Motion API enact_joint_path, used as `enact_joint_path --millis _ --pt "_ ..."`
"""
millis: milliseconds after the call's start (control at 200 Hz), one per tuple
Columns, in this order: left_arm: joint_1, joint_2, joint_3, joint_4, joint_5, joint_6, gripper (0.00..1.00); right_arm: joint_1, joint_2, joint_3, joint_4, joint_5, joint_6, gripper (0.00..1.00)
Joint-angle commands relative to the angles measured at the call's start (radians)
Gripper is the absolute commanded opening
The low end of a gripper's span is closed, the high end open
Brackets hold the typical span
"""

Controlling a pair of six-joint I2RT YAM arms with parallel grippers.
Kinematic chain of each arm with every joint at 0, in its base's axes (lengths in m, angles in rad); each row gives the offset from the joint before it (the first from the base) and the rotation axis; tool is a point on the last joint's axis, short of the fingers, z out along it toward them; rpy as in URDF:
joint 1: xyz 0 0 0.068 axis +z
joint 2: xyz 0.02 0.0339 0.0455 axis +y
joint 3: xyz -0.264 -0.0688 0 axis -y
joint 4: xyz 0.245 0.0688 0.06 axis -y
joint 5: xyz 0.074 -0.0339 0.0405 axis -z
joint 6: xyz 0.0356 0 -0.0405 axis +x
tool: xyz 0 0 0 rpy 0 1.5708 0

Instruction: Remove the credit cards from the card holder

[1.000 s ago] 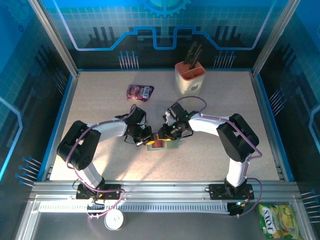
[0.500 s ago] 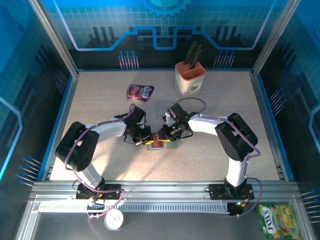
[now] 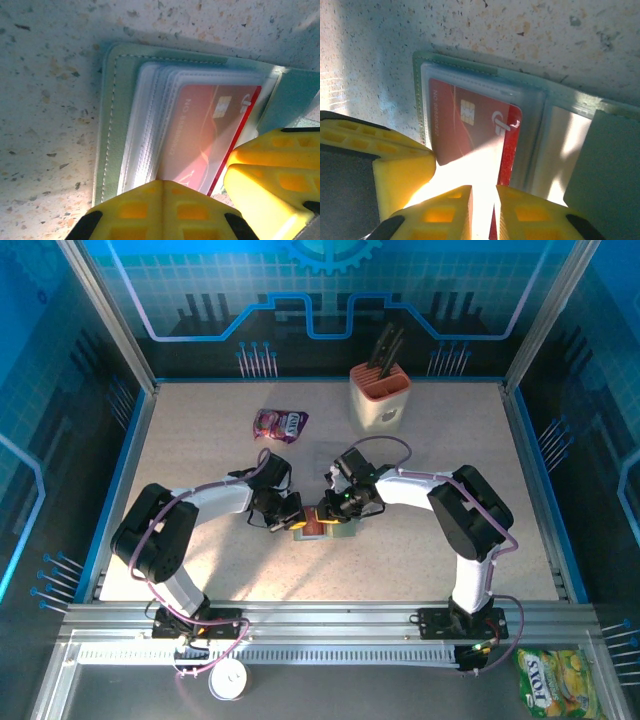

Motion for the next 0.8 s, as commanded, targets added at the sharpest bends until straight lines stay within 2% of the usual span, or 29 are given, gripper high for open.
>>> enact_joint_path --millis 0,155,265,350,795 --pt "-0.003 0.02 -0.013 -0.05 -0.02 0.024 0.0 0.01 0.02 0.006 0.013 -0.03 0.006 0.19" --pt "-0.003 0.026 -0.014 -0.053 -0.022 0.03 0.0 0.01 0.029 0.002 0.014 -0.026 0.011 0.21" --pt "-0.003 0.026 -0.013 -0.06 -0.025 0.033 0.0 0.009 0.027 0.004 -0.016 -0.001 0.006 0.32" --pt "-0.004 0.025 -0.013 -0.06 -0.028 0.033 0.0 0.01 0.015 0.003 -0.037 0.026 0.0 0.35" --pt "-0.004 0.02 -0.009 -0.064 -0.03 0.04 0.0 0.011 -0.018 0.02 -0.108 0.077 -0.025 0.39"
